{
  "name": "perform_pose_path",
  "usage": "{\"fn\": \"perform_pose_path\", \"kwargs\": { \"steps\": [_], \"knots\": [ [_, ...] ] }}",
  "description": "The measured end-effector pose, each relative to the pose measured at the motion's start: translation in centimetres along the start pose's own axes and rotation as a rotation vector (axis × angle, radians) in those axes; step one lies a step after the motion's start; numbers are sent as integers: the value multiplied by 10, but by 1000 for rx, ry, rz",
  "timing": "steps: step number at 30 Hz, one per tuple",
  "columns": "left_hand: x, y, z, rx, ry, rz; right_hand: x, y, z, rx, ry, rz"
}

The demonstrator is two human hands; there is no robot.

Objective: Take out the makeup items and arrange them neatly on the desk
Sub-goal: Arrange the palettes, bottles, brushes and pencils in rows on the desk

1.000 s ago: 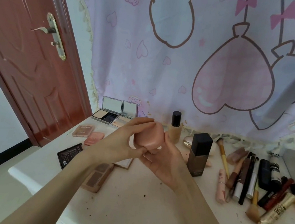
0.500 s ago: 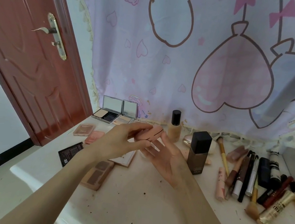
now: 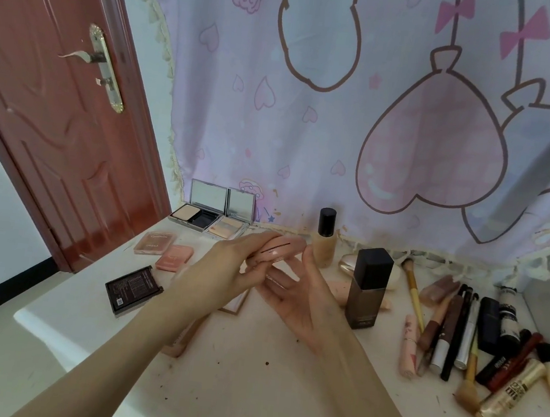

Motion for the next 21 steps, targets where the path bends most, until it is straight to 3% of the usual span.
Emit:
{"fn": "perform_pose_path", "kwargs": {
  "steps": [3,7,9,12,16,19,21],
  "knots": [
    [3,-1,-7,53,-36,-30,2,0,-2,23,7,5],
    [5,-1,-17,98,-80,-140,5,5,-12,116,-123,-70],
    [7,1,-23,236,-172,-211,5,8,-17,276,-225,-59],
    [7,4,-23,410,-292,-201,9,13,-18,702,-439,12],
    [3,7,-19,433,-309,-121,13,22,-6,974,-587,-75],
    [4,5,-25,494,-339,-72,8,18,-5,913,-518,-80],
    [7,4,-28,522,-336,-70,5,10,-1,727,-338,-22]
  ]
}}
Point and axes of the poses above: each hand's wrist, its own x-axis away from the middle knuckle, its own y-axis out of the palm, z = x × y, the point moved 6 cm from there along -x, towards the middle knuckle, and after that the axes turned 13 degrees about -x, right-handed, at the moved point
